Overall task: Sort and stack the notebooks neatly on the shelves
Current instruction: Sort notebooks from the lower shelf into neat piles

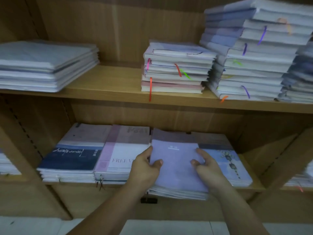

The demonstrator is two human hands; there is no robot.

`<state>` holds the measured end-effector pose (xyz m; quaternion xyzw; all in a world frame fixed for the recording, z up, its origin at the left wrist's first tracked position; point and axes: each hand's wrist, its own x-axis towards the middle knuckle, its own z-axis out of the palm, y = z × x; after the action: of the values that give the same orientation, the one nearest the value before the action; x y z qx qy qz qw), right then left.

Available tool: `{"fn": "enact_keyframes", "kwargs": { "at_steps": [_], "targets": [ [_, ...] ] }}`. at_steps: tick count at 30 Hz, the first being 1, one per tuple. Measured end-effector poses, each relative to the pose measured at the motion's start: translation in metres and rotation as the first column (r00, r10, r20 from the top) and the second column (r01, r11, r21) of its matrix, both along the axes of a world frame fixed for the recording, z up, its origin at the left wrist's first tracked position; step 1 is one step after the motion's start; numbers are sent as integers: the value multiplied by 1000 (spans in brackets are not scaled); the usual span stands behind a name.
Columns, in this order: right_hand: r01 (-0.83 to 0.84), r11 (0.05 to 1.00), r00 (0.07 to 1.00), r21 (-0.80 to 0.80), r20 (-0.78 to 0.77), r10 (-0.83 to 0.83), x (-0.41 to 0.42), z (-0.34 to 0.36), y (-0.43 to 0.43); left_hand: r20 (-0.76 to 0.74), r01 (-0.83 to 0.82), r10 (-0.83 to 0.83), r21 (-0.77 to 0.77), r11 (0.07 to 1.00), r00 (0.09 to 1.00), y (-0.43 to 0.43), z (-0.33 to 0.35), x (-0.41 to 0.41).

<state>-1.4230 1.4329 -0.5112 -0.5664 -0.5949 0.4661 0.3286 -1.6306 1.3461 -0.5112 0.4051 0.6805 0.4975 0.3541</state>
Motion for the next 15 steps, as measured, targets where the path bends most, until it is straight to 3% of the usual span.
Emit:
{"fn": "enact_keyframes", "kwargs": {
  "at_steps": [6,8,11,13,15],
  "targets": [
    [-60,994,995,94,83,52,-8,-6,40,-56,131,-135,-81,988,989,14,-6,-7],
    [-73,992,990,107,125,59,-8,-10,45,-192,123,-138,-92,988,972,12,-10,-5],
    [-89,989,980,120,189,65,-8,-14,48,-490,61,-69,-31,998,869,2,-5,1],
    [-103,985,968,138,243,67,-6,-14,47,-574,94,-87,-18,995,814,-9,-3,0],
    [-120,983,959,140,274,78,-3,-13,43,-619,172,-203,-110,979,759,-21,-4,-5]
  ]
}}
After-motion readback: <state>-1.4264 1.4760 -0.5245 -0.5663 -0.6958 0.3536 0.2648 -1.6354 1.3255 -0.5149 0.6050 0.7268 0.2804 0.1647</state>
